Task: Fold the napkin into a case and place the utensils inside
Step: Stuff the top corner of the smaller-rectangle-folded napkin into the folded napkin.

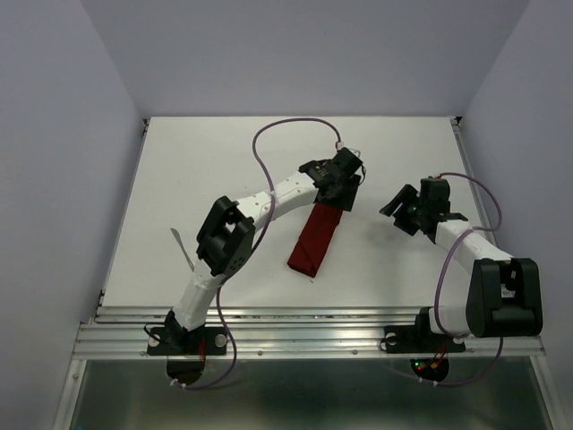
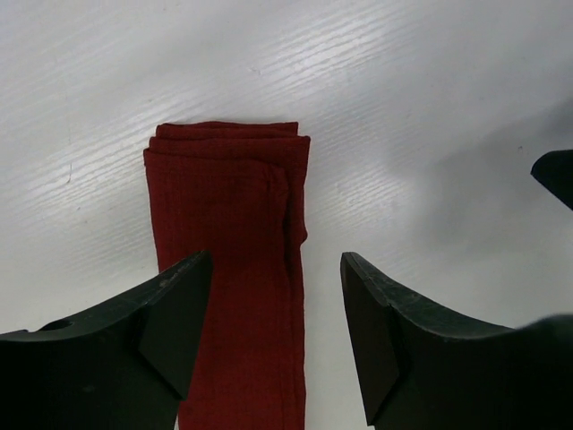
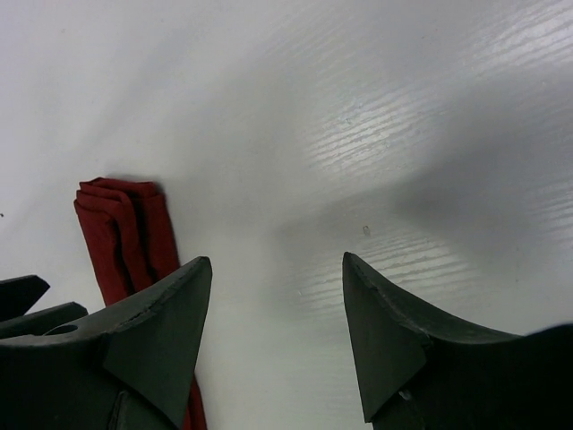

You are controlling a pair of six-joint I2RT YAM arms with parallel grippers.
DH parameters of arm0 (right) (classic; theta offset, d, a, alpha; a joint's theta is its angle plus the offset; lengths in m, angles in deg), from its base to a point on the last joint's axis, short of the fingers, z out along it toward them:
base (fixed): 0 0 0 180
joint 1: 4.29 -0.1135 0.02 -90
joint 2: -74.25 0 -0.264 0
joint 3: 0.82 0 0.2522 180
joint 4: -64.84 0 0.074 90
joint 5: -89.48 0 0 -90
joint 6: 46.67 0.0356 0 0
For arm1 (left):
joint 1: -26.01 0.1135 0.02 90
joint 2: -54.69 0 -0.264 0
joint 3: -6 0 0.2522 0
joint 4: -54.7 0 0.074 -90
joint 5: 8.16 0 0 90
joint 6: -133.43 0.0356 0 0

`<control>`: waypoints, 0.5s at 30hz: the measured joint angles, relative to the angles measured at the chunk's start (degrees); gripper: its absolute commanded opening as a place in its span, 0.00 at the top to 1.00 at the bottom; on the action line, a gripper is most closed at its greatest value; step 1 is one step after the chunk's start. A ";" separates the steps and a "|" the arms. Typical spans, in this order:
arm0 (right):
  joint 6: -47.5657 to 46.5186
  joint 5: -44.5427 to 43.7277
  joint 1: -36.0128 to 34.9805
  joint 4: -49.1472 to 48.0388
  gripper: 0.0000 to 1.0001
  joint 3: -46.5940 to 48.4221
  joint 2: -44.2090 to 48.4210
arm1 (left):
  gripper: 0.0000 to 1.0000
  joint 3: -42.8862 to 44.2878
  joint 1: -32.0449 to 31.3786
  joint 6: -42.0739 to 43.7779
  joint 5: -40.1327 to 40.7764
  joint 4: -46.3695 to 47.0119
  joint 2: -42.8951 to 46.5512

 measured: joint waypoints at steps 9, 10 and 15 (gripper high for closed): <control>-0.46 0.79 0.55 0.22 0.34 -1.40 0.57 | 0.37 6.75 -1.07 -0.11 2.67 -0.72 -6.21; -0.52 0.87 0.55 0.24 0.34 -1.40 0.59 | 0.38 7.06 -1.16 -0.09 2.97 -0.87 -6.93; -0.68 1.14 0.94 0.24 0.34 -1.40 0.59 | 0.41 7.72 -1.29 0.00 3.69 -1.38 -9.49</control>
